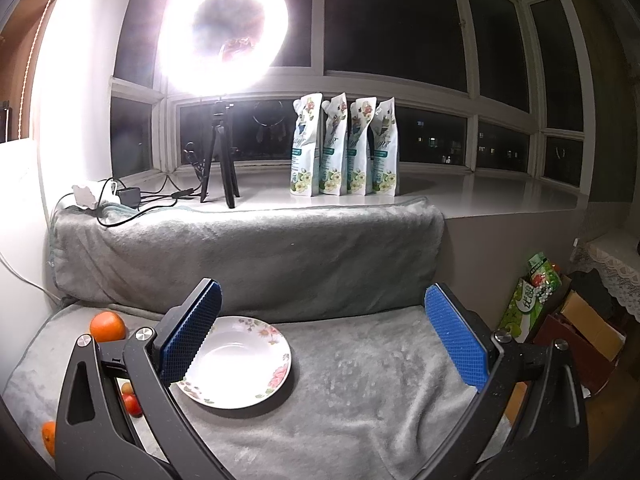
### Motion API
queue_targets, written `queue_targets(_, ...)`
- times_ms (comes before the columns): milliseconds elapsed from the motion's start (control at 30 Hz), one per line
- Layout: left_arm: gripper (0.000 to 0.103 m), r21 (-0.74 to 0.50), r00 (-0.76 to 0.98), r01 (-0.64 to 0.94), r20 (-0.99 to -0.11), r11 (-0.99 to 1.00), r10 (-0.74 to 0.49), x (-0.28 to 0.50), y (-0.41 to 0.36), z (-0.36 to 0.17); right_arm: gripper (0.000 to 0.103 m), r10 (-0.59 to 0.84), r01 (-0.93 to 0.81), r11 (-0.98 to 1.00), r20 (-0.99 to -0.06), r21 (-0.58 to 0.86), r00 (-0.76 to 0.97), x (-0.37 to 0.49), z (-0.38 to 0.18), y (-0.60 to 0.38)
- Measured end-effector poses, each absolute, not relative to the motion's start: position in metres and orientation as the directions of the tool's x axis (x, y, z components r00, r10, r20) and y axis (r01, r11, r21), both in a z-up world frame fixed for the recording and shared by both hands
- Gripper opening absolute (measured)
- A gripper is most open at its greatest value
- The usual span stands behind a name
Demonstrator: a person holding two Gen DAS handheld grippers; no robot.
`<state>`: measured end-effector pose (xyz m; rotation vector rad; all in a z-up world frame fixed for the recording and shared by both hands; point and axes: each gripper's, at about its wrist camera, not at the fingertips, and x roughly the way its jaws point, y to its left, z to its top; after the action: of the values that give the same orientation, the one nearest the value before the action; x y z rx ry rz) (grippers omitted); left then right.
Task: Organize fruits
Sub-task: 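Lower the right gripper around the large orange and close on it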
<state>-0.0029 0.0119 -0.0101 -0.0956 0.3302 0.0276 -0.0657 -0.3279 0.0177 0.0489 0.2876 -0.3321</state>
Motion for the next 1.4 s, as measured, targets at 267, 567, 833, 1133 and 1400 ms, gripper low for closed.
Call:
queue_targets(267, 0.101, -0.123, 0.926, -0.006, -0.375, 0.992, -0.041, -0.009, 0.02, -0.019, 0.103, -0.189, 0.202, 0.979, -0.339, 0.004, 0.922, -0.062, 0.008, -0.311)
queue_targets(567, 0.097, -0.199, 0.878, 0.035, -0.462, 0.979, -0.126, -0.014, 0.038, -0.039, 0.103, 0.081, -0.043, 0.995, -0.44, 0.095, 0.894, -0.049, -0.013, -0.283)
queue_targets(833, 0.091, -0.211, 0.807, 0.032, -0.571, 0.977, -0.15, -0.029, 0.047, -0.076, 0.103, 0.307, -0.241, 0.952, -0.549, 0.19, 0.778, -0.026, -0.046, -0.243)
queue_targets(1133, 0.086, -0.254, 0.718, 0.019, -0.67, 0.967, -0.19, -0.046, 0.053, -0.112, 0.103, 0.48, -0.397, 0.873, -0.639, 0.283, 0.601, -0.015, -0.085, -0.192)
queue_targets(1400, 0.079, -0.366, 0.617, 0.047, -0.721, 0.929, -0.315, -0.05, 0.048, -0.141, 0.1, 0.598, -0.458, 0.79, -0.68, 0.408, 0.425, -0.005, -0.113, -0.157)
